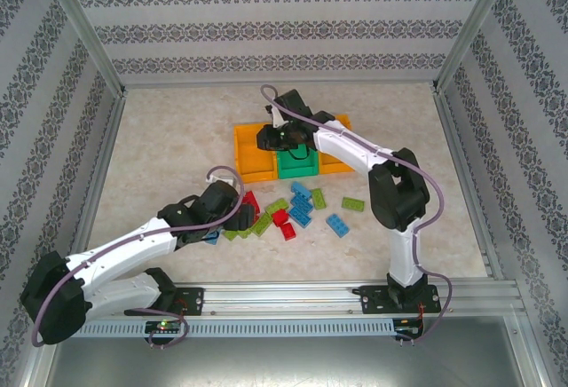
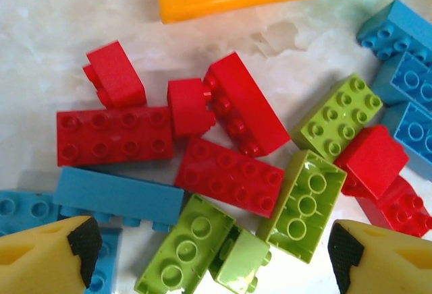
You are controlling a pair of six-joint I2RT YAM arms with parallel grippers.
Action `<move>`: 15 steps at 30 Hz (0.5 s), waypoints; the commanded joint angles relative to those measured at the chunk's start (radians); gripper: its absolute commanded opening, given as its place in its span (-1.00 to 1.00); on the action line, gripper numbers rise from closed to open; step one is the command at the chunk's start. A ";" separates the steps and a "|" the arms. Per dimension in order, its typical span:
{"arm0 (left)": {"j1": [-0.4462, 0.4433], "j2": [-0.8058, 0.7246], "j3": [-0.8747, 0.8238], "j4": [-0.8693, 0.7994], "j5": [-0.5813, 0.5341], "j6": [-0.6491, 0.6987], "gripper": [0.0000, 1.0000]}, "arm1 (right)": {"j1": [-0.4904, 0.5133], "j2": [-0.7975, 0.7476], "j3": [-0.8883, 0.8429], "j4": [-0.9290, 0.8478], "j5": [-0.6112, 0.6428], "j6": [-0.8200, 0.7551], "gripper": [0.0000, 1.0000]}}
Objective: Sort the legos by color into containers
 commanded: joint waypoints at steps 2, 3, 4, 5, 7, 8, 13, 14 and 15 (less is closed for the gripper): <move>-0.027 -0.015 -0.029 -0.093 -0.044 -0.100 0.75 | 0.011 0.054 0.064 -0.067 0.004 -0.014 -0.42; -0.028 -0.020 -0.031 -0.111 -0.061 -0.127 0.74 | 0.011 0.063 0.070 -0.070 0.004 -0.014 -0.40; -0.028 -0.031 -0.036 -0.128 -0.078 -0.160 0.74 | 0.011 0.070 0.073 -0.070 0.004 -0.011 -0.38; -0.028 -0.046 -0.045 -0.140 -0.091 -0.185 0.74 | 0.012 0.075 0.076 -0.068 0.004 -0.010 -0.37; -0.028 -0.083 -0.066 -0.159 -0.110 -0.234 0.74 | 0.014 0.088 0.083 -0.068 0.005 -0.009 -0.34; -0.028 -0.101 -0.076 -0.176 -0.123 -0.252 0.73 | 0.015 0.094 0.091 -0.070 0.005 -0.008 -0.33; -0.028 -0.153 -0.118 -0.269 -0.154 -0.350 0.73 | 0.020 0.124 0.121 -0.087 0.008 -0.015 -0.31; -0.028 -0.160 -0.127 -0.268 -0.151 -0.359 0.73 | 0.021 0.128 0.123 -0.089 0.008 -0.013 -0.32; -0.028 -0.165 -0.137 -0.264 -0.151 -0.368 0.73 | 0.021 0.131 0.125 -0.088 0.008 -0.012 -0.31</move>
